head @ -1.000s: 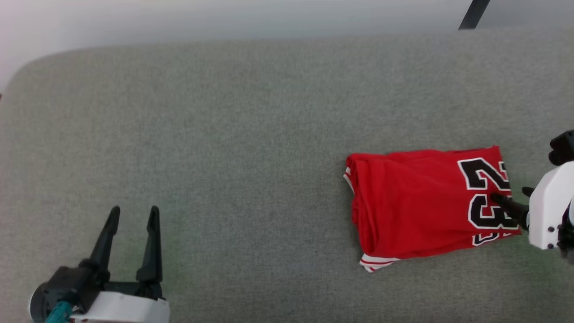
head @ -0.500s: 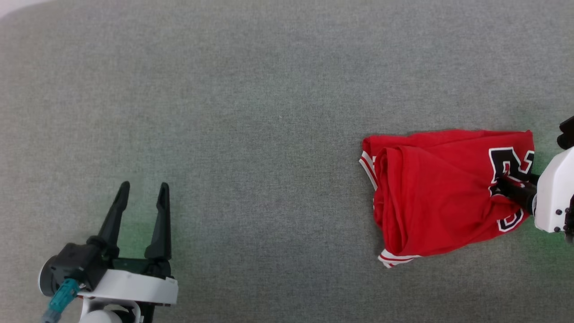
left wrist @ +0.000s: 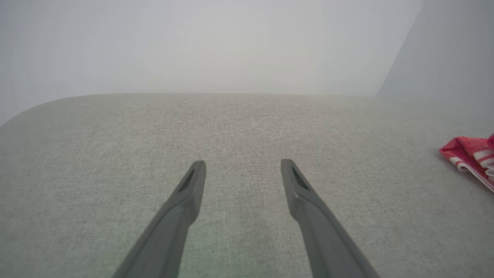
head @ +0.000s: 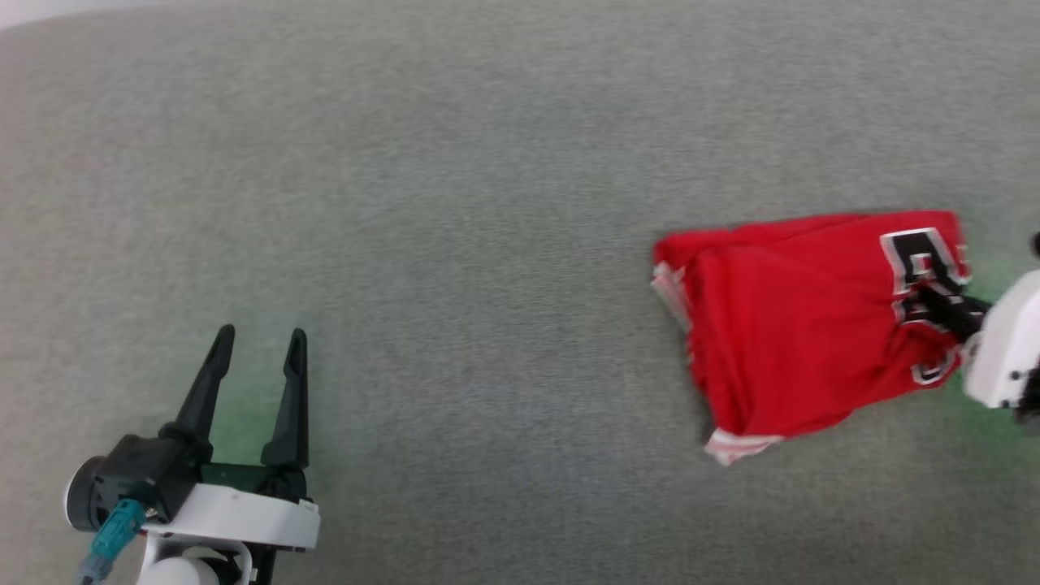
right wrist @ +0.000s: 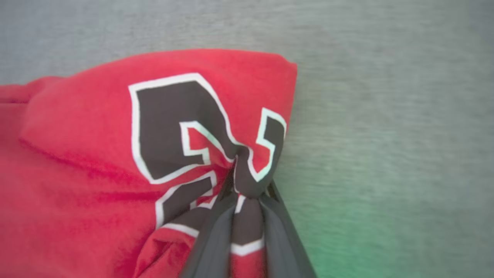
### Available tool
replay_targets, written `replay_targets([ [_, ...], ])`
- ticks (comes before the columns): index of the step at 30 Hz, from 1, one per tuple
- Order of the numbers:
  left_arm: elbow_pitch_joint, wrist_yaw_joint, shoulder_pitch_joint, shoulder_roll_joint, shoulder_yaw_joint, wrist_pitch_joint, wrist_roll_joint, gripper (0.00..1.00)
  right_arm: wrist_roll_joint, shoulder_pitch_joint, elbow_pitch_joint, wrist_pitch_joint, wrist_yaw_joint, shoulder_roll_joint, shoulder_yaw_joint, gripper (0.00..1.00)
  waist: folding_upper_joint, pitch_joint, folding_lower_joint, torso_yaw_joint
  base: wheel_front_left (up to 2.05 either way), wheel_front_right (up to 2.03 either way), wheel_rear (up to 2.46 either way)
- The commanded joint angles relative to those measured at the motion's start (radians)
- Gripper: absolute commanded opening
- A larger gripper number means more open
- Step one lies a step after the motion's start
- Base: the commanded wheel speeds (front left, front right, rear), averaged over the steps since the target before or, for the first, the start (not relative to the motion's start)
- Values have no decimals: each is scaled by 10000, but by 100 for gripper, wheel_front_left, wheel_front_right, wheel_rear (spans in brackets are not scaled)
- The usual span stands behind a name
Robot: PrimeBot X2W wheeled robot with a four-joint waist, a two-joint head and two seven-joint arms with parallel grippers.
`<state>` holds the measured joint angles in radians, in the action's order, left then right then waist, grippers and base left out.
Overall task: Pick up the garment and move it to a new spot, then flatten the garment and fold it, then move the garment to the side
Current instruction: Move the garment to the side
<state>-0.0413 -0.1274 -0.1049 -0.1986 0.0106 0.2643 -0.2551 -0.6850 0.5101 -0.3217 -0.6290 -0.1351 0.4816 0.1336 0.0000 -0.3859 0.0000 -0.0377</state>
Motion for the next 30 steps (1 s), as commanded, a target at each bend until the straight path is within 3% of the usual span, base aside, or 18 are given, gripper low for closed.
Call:
replay_targets([
  [1,52,-26,-48,-46,-23,-8,47,100,73,-168,-198,102,77,210,-179,0,0,65,0,-389,0,0,0],
  [9,366,-39,-281,-533,-221,-8,185,100,259,115,-665,1207,55,594,-1145,0,0,-128,0,-1556,0,0,0],
  [15,591,-41,-606,-1025,-353,-8,222,100,1022,705,-1317,2335,55,898,-1807,0,0,-449,0,-2171,0,0,0],
  [23,1220,-37,-1236,-1546,-332,-17,190,100,2665,1888,-2362,3273,55,1142,-2317,0,0,-1001,0,-2319,0,0,0],
  [30,1754,-19,-1390,-1926,-352,-10,356,100,4031,2745,-3263,4151,55,708,-2348,0,0,-1387,0,-2240,0,0,0],
])
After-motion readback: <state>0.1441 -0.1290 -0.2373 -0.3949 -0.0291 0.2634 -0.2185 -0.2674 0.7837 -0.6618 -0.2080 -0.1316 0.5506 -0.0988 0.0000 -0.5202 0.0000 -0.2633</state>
